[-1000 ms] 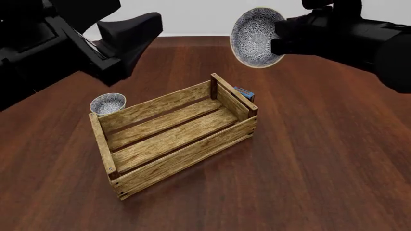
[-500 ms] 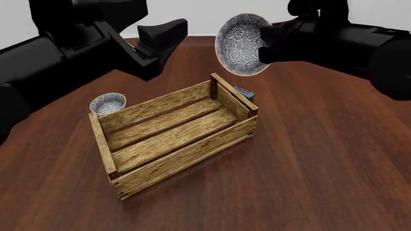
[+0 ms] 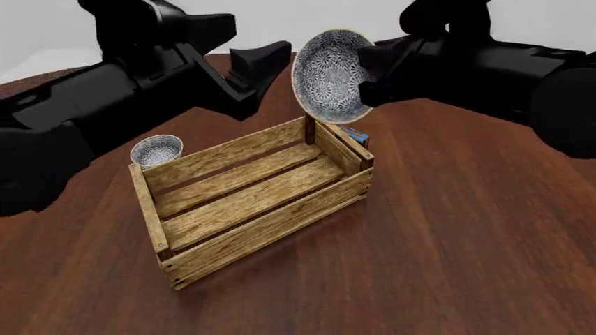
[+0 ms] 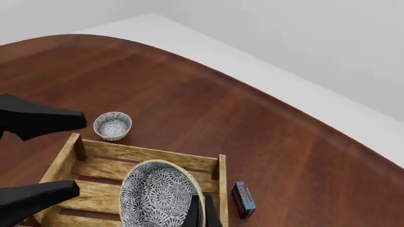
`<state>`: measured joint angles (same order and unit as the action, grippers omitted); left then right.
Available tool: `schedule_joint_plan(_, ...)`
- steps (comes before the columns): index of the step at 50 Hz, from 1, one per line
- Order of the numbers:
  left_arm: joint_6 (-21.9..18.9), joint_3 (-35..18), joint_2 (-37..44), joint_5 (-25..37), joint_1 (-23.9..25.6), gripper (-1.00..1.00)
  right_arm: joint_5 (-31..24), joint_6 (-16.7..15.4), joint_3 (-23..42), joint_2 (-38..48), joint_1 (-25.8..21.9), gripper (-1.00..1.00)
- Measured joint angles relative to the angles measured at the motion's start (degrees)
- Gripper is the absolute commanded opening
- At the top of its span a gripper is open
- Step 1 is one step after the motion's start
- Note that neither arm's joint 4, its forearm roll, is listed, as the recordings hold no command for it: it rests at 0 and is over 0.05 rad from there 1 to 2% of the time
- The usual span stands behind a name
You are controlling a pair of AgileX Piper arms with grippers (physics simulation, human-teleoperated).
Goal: Stack the right bowl on the left bowl and place them in the tray.
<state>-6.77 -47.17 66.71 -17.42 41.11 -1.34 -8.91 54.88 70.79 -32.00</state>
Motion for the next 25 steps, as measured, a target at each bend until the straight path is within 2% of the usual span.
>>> schedule_joint_plan(25, 0.52, 0.21, 4.29, -2.36, -0.31, 1.00, -1.33, -2.98, -1.42, -2.93, -3.26, -1.00)
